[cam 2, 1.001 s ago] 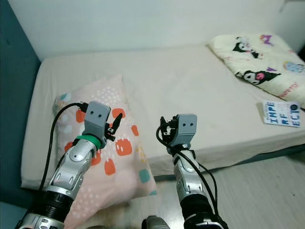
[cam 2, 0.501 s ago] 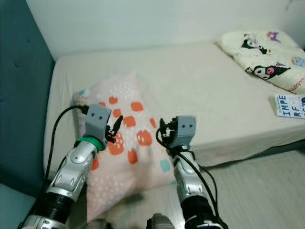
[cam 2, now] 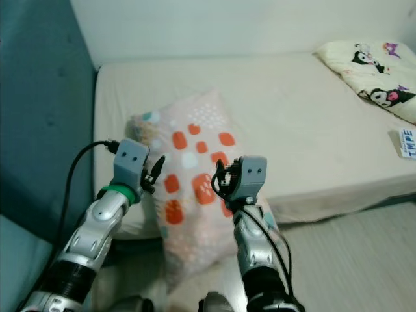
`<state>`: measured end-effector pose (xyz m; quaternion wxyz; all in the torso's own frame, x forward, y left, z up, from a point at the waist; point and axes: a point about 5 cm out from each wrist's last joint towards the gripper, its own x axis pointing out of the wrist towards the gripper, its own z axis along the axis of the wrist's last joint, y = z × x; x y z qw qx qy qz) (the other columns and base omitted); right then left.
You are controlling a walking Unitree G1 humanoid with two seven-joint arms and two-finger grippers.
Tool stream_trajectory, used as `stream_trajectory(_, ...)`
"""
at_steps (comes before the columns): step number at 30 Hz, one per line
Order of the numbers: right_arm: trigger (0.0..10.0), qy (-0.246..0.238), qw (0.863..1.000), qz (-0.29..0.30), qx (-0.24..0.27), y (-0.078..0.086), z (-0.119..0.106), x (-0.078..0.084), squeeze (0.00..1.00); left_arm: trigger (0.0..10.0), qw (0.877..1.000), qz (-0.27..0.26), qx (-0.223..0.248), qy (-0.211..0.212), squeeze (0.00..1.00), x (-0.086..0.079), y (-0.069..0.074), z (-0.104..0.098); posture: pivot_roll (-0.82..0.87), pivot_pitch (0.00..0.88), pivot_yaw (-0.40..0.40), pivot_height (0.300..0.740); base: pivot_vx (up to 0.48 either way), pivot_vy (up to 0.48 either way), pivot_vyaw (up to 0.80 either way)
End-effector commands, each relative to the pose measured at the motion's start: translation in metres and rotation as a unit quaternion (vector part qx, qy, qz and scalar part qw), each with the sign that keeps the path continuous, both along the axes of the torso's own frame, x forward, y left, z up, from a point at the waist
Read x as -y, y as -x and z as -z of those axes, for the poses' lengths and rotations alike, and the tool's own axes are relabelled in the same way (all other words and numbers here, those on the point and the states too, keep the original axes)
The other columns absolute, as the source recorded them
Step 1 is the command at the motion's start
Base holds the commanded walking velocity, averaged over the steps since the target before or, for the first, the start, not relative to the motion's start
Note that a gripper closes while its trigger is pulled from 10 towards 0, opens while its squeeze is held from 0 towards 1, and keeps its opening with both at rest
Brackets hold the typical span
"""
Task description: Clean up the room
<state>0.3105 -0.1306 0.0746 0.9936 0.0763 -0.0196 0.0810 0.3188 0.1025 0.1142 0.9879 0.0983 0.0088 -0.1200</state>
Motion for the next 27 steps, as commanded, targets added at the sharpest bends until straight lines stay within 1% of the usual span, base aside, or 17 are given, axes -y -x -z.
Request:
stream_trajectory(1, 10.0, 0.001, 1.000, 0.006, -0.009, 0.002, 0.004, 0.003, 0.00, 10.0, 1.000, 0.006, -0.009, -0.001, 0.00, 0.002, 0.003, 0.006, 0.04, 0.000, 0.034, 0.731, 0.000, 0.000, 0.00)
stream_trajectory(5, 10.0, 0.002, 1.000, -0.003, -0.008, 0.004, 0.006, 0.001, 0.00, 10.0, 1.000, 0.011, -0.010, -0.002, 0.00, 0.003, 0.004, 0.006, 0.04, 0.000, 0.035, 0.731, 0.000, 0.000, 0.00)
stream_trajectory(14, 10.0, 0.035, 0.999, -0.002, -0.008, 0.007, 0.009, 0.003, 0.00, 10.0, 1.000, 0.023, -0.017, -0.002, 0.00, 0.006, 0.006, 0.006, 0.04, 0.000, 0.037, 0.731, 0.000, 0.000, 0.00)
stream_trajectory(15, 10.0, 0.055, 0.998, -0.001, -0.002, 0.006, 0.008, 0.007, 0.00, 10.0, 0.999, 0.020, -0.028, -0.004, 0.00, 0.007, 0.006, 0.008, 0.03, 0.000, 0.037, 0.731, 0.000, 0.000, 0.00)
stream_trajectory(16, 10.0, 0.062, 0.998, -0.001, -0.001, 0.006, 0.007, 0.008, 0.00, 10.0, 0.999, 0.018, -0.032, -0.005, 0.00, 0.007, 0.006, 0.009, 0.03, 0.000, 0.037, 0.731, 0.000, 0.000, 0.00)
stream_trajectory(19, 10.0, 0.065, 0.998, -0.001, 0.000, 0.006, 0.007, 0.009, 0.00, 10.0, 0.999, 0.017, -0.035, -0.006, 0.00, 0.007, 0.006, 0.010, 0.03, 0.000, 0.037, 0.731, 0.000, 0.000, 0.00)
stream_trajectory(22, 10.0, 0.075, 0.997, -0.002, 0.003, 0.005, 0.006, 0.012, 0.00, 10.0, 0.999, 0.016, -0.047, 0.007, 0.00, 0.009, 0.006, 0.010, 0.03, 0.000, 0.034, 0.731, 0.000, 0.000, 0.00)
stream_trajectory(25, 10.0, 0.108, 0.994, 0.003, 0.011, 0.004, 0.003, 0.017, 0.00, 10.0, 0.997, 0.015, -0.067, 0.022, 0.00, 0.014, 0.007, 0.013, 0.02, 0.000, 0.030, 0.731, 0.000, 0.000, 0.00)
stream_trajectory(27, 10.0, 0.116, 0.993, 0.018, 0.010, 0.003, 0.002, 0.023, 0.00, 10.0, 0.997, 0.019, -0.073, 0.018, 0.00, 0.018, 0.007, 0.014, 0.02, 0.000, 0.027, 0.731, 0.000, 0.000, 0.00)
